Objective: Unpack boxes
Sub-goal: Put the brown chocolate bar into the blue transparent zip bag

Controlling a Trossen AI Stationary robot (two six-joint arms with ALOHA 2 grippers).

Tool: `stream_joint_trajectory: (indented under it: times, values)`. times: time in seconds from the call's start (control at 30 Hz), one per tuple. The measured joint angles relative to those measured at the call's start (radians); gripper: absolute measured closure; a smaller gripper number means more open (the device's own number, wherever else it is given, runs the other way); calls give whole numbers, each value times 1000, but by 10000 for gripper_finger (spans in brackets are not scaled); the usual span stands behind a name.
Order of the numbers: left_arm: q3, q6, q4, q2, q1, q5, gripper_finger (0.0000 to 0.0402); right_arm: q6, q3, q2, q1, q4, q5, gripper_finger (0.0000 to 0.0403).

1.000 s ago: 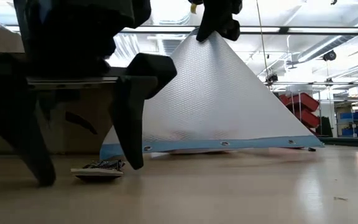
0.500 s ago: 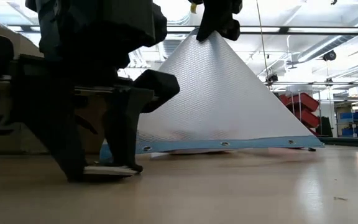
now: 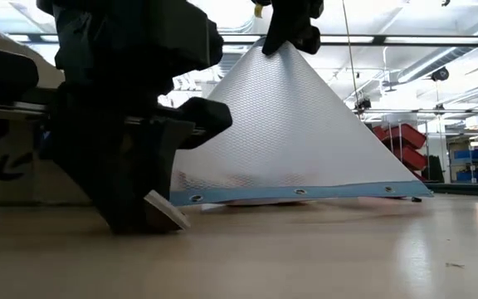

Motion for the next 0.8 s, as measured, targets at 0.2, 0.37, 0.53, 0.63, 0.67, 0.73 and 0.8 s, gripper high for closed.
stream_joint_trajectory:
  times: [0.2,0.37,0.53,0.63,0.67,0.73,0.8]
  values:
    - [0,-24,-62,-67,0,-2,351,0,0,0,0,0,2,403]
    - [1,-38,-95,-154,0,-11,367,0,0,0,0,1,3,403]
    - [3,-75,-93,-274,-1,-12,375,0,0,0,0,4,3,403]
    - [3,-106,-93,-357,-1,-25,374,0,0,0,0,4,3,403]
    - [3,-119,-93,-386,-1,-34,374,0,0,0,0,4,3,403]
    - [3,-138,-92,-450,-1,-59,374,0,0,0,0,4,3,403]
    - [4,-152,-89,-512,0,-94,374,0,0,0,0,5,3,403]
